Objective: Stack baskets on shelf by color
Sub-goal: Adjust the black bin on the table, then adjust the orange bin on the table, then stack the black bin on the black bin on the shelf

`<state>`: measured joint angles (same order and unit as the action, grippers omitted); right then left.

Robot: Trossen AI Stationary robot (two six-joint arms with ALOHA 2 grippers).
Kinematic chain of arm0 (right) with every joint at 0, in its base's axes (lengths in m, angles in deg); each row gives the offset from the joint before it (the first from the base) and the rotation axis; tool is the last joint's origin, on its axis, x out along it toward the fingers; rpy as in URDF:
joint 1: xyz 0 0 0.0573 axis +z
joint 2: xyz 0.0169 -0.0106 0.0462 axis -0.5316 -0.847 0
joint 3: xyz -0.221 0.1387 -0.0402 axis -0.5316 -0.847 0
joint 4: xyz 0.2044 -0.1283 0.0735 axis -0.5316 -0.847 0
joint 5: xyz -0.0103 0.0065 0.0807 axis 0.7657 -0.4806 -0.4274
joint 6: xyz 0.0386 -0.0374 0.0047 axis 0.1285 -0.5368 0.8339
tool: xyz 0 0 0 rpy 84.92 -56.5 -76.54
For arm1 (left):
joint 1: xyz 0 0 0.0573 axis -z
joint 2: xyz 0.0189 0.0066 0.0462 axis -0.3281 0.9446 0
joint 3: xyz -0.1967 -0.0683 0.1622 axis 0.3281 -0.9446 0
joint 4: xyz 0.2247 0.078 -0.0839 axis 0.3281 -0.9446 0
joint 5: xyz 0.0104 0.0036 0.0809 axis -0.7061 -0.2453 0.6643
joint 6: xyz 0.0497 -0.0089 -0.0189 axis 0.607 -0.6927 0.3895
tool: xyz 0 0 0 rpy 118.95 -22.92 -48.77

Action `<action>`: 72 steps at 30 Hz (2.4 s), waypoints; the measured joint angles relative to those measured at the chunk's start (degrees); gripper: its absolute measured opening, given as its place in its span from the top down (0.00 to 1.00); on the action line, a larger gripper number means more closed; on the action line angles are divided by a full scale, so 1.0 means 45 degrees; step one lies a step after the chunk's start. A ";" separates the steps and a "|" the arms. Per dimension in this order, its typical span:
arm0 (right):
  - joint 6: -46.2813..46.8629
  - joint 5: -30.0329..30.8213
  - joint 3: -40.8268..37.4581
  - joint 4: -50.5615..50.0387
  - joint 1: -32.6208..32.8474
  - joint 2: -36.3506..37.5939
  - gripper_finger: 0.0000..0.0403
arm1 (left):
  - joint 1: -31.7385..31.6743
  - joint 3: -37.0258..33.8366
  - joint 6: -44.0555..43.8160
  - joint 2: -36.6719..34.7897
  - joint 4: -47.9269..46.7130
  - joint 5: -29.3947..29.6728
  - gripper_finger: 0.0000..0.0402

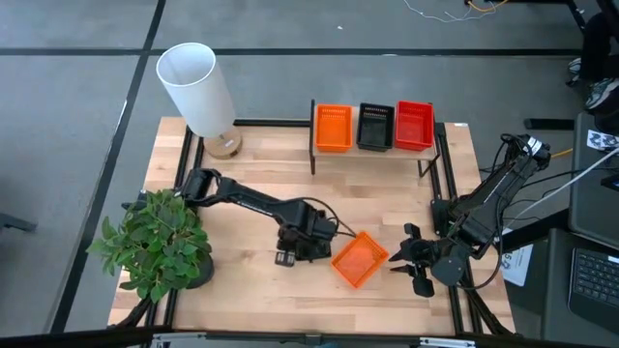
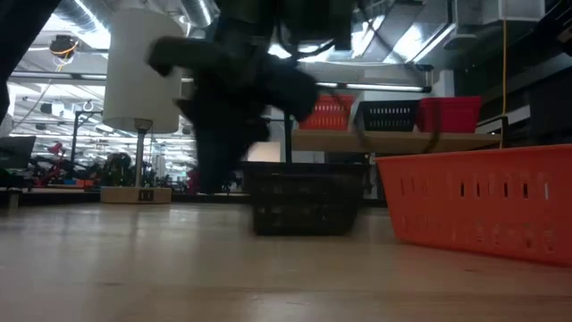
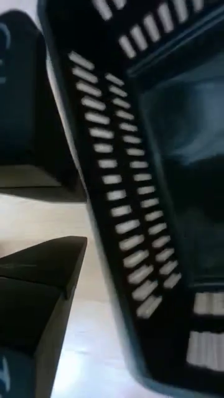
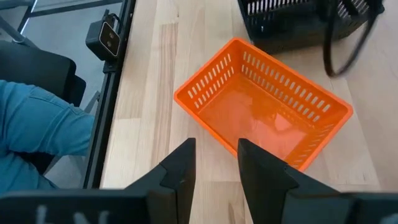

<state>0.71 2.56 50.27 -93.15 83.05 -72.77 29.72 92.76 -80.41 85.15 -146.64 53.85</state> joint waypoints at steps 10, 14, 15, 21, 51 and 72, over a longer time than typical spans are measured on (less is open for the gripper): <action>0.0386 0.0008 -0.0005 0.0011 -0.0005 0.0002 0.71 | -0.0981 -0.0013 0.1086 -0.0021 0.8274 0.4178 0.77; 0.0870 -0.0224 -0.0005 0.0007 -0.0005 0.0002 0.71 | -0.0898 -0.0013 0.0925 -0.0340 0.7326 0.3515 0.77; 0.0958 -0.0364 -0.0005 -0.0010 -0.0005 -0.0002 0.71 | -0.0837 0.0011 0.0763 -0.0398 0.7102 0.3471 0.77; 0.2370 -0.2888 -0.0005 -0.0055 0.0000 -0.0309 0.71 | -0.0057 -0.0020 -0.0047 -0.0765 0.5487 0.2825 0.77; 0.5069 -0.1524 0.1881 -0.0051 -0.3110 -0.7275 0.71 | 0.0641 -0.0018 -0.1433 -0.1258 0.2844 0.1959 0.77; 0.4208 0.2808 0.3949 -0.7525 -0.3964 -0.7094 0.71 | 0.1268 -0.0023 -0.1387 -0.1498 0.2224 0.3817 0.77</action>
<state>19.64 15.19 68.04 -127.02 65.22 -104.70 35.42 92.66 -86.65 78.41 -136.63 71.03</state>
